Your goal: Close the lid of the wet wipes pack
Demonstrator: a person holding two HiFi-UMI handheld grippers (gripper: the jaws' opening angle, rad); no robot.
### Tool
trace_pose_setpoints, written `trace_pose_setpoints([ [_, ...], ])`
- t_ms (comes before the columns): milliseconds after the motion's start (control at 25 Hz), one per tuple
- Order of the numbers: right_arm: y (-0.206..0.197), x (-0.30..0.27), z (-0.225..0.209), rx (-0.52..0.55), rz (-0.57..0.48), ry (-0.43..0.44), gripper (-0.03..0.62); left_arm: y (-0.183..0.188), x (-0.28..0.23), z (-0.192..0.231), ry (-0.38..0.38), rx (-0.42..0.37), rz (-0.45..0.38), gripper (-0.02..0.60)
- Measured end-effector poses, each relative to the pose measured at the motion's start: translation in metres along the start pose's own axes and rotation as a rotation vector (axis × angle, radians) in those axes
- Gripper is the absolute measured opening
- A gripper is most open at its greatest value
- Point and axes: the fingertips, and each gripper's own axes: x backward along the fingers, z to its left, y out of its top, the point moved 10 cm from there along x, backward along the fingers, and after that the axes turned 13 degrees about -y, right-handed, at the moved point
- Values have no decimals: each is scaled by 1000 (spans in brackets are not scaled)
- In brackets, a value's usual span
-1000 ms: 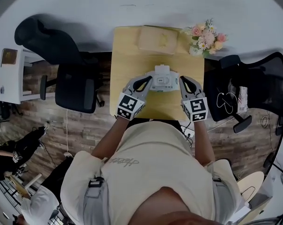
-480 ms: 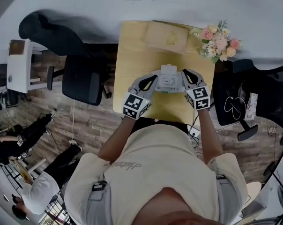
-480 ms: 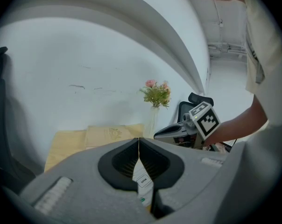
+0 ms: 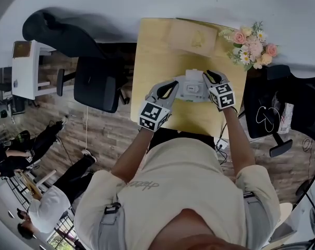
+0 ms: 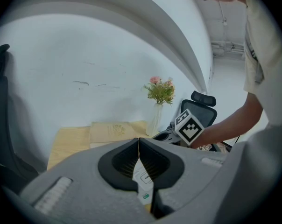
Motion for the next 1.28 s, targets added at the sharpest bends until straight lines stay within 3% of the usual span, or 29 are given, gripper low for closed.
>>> trace_pose_setpoints([
  [760, -10, -52, -7, -103, 268, 178, 67, -20, 22, -4, 24, 30, 13, 18],
  [1280, 5, -28, -1, -34, 187, 115, 41, -19, 37, -1, 47, 23, -40, 18],
])
